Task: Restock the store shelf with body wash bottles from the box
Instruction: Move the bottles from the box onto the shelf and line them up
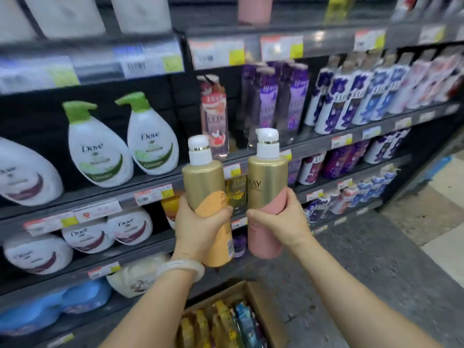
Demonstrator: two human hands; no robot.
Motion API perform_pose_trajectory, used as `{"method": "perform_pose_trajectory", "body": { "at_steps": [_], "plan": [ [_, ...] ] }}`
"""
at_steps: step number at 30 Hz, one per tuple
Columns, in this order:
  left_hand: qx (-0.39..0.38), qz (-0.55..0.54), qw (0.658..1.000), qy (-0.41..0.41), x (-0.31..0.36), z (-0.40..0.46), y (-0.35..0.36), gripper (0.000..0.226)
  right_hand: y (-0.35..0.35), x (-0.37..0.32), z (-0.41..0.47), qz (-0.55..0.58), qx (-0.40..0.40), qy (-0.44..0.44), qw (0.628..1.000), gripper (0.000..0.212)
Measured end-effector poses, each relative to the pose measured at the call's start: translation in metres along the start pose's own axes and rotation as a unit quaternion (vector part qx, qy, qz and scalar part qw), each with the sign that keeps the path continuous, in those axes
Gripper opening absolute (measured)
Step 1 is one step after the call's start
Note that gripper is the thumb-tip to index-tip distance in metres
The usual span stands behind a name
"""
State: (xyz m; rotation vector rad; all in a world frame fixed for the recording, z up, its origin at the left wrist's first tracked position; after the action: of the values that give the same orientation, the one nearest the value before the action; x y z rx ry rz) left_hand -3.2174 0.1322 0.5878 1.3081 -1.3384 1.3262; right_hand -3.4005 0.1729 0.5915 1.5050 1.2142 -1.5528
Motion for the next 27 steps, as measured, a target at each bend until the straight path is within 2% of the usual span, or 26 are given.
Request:
{"method": "perform_pose_trajectory", "body": {
  "at_steps": [3, 8, 11, 18, 27],
  "plan": [
    [-0.017, 0.000, 0.999, 0.041, 0.052, -0.008, -0.013, 0.062, -0.009, -0.056, -0.011, 0.026, 0.008, -0.042, 0.999, 0.049],
    [-0.035, -0.015, 0.993, 0.112, 0.134, -0.024, -0.027, 0.053, -0.025, -0.134, -0.024, 0.049, 0.017, -0.099, 0.994, 0.052],
    [-0.037, -0.004, 0.990, 0.137, 0.170, -0.024, -0.027, 0.064, -0.037, -0.165, -0.024, 0.061, 0.015, -0.122, 0.991, 0.051],
    [0.019, 0.013, 0.985, 0.173, 0.223, -0.024, 0.000, 0.061, -0.081, -0.205, 0.004, 0.068, 0.005, -0.147, 0.987, 0.053],
    [0.122, 0.013, 0.978, 0.170, 0.244, -0.047, 0.062, 0.060, -0.147, -0.226, 0.053, 0.069, -0.112, -0.183, 0.974, 0.052]
  ]
}}
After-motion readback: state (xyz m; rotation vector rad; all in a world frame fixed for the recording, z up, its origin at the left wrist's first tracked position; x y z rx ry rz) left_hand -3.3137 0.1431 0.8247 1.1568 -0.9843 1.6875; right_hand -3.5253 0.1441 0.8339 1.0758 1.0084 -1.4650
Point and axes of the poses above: each hand's wrist, its own z-axis towards the middle knuckle, its own y-axis out of the palm, x = y × z, the point moved 5 cm from there along z, towards the middle knuckle, and after that the axes turned 1 degree about x, right-handed, at the moved point
